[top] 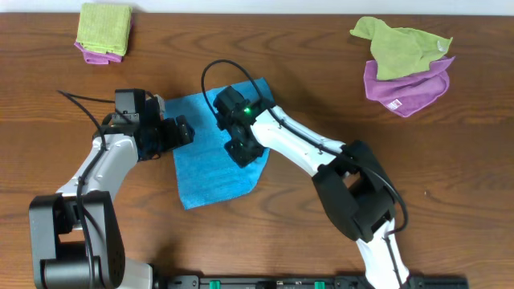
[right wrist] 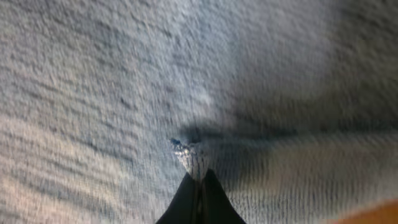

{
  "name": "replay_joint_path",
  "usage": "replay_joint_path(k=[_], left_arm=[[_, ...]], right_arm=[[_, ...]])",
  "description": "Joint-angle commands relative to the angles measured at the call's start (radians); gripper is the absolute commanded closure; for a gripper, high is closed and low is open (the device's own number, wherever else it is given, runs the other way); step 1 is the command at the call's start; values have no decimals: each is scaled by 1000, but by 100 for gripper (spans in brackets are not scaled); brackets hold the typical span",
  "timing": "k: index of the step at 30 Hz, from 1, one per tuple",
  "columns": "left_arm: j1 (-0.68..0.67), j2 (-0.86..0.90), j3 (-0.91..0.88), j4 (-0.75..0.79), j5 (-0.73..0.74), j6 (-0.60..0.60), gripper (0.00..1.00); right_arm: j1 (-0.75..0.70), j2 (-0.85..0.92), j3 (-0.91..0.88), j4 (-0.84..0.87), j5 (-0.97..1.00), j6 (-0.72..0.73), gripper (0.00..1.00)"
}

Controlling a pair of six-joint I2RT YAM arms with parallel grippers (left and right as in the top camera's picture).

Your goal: Fold the cloth

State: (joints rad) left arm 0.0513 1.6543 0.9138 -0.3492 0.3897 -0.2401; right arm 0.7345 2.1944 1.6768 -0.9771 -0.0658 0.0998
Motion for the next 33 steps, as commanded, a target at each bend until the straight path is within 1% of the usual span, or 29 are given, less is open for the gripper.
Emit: replay_joint_path(k=[1,3,6,9,10,11,12,14,15,16,19,20,21,26,28,30,33], left_arm=[[3,6,-3,-11,3,-11,5],[1,6,-3,-18,3,-11,5],[0,6,-3,-25,4,-20,5],[0,6,-3,-33,3,-23,5],[0,6,-3,-36,3,-23,5],[0,6,-3,-38,3,-23,5],[0,6,-3,-39,3,-23,5],[0,6,-3,-42,3,-23,4],[0,6,-3,-42,3,-23,5],[0,6,-3,-43,3,-23,5],[0,6,-3,-50,4,-23,5],[0,6,-3,-53,4,-23,4],[0,6,-3,-60,4,-23,5],[0,6,-3,-136,4,-22,4],[0,6,-3,-178,38,-16,5],[0,5,-3,-216,72,-6,5],[0,0,-3,-275,73,1,5]], right_arm=[[-15,-54,56,-46,60,34,99],[-17,-95,60,-76,85,35,98],[-21,-141,60,-148,121,77,98],[-24,-145,50,-275,121,136,98],[-24,-145,38,-296,121,136,83],[-22,-145,27,-321,118,136,57],[-18,-145,23,-342,116,137,40],[-13,-145,19,-383,109,140,23],[-12,-145,19,-397,110,140,11],[-11,-145,19,-404,110,140,3],[-11,-145,19,-378,110,140,1],[-11,-145,19,-366,110,141,2],[-11,-145,19,-350,110,144,6],[-19,-145,19,-299,141,143,9],[-44,-145,19,-299,140,143,11],[-81,-145,19,-298,134,143,15],[-152,-145,19,-296,56,124,17]])
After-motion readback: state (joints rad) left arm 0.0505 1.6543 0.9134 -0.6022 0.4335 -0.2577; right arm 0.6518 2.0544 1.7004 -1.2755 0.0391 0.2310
